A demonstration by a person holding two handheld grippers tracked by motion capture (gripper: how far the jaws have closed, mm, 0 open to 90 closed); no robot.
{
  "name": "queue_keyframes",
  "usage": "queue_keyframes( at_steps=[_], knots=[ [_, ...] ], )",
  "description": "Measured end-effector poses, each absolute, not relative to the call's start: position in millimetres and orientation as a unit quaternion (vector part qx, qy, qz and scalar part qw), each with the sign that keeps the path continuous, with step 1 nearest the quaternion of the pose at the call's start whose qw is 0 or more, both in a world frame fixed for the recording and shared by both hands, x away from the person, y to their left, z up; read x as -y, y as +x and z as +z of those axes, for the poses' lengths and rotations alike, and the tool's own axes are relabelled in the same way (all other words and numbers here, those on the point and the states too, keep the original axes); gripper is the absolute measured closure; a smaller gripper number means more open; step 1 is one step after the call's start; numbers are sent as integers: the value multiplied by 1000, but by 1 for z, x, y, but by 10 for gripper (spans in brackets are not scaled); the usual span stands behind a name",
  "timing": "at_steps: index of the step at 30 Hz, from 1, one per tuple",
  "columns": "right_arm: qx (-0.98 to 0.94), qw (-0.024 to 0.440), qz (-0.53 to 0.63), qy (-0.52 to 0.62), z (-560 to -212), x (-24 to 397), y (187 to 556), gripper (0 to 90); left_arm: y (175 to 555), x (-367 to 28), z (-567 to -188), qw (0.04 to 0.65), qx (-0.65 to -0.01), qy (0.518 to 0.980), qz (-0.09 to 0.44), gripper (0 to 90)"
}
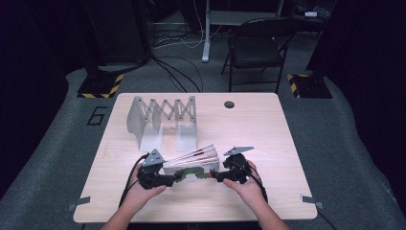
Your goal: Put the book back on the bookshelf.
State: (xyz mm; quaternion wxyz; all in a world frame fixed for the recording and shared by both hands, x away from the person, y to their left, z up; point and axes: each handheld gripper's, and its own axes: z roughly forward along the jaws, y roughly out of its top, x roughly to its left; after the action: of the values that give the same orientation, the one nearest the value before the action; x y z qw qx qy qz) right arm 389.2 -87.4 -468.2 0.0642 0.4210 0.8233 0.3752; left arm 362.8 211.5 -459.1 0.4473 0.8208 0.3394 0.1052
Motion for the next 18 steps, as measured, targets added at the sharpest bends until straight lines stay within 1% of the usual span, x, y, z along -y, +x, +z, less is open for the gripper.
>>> queue_keyframes(
  at_steps=[3, 6, 7, 10, 12, 14, 18],
  knots=[
    [-820, 71, 375, 428, -469, 92, 389, 334, 362, -210, -458, 442, -330, 827, 108, 412],
    [-815, 72, 376, 435, -470, 96, 389, 344, 360, -208, -457, 441, -335, 826, 110, 446],
    [-815, 73, 377, 434, -470, 97, 390, 347, 359, -208, -457, 438, -333, 828, 104, 447],
    [-813, 75, 377, 437, -470, 98, 391, 351, 358, -206, -456, 436, -332, 830, 107, 438],
    [-810, 72, 375, 445, -470, 98, 390, 358, 358, -202, -454, 433, -324, 833, 119, 422],
    [-812, 76, 376, 439, -470, 98, 391, 358, 360, -200, -453, 434, -325, 833, 114, 410],
    [-813, 78, 376, 439, -471, 98, 391, 359, 363, -197, -452, 427, -330, 835, 107, 422]
  ],
)
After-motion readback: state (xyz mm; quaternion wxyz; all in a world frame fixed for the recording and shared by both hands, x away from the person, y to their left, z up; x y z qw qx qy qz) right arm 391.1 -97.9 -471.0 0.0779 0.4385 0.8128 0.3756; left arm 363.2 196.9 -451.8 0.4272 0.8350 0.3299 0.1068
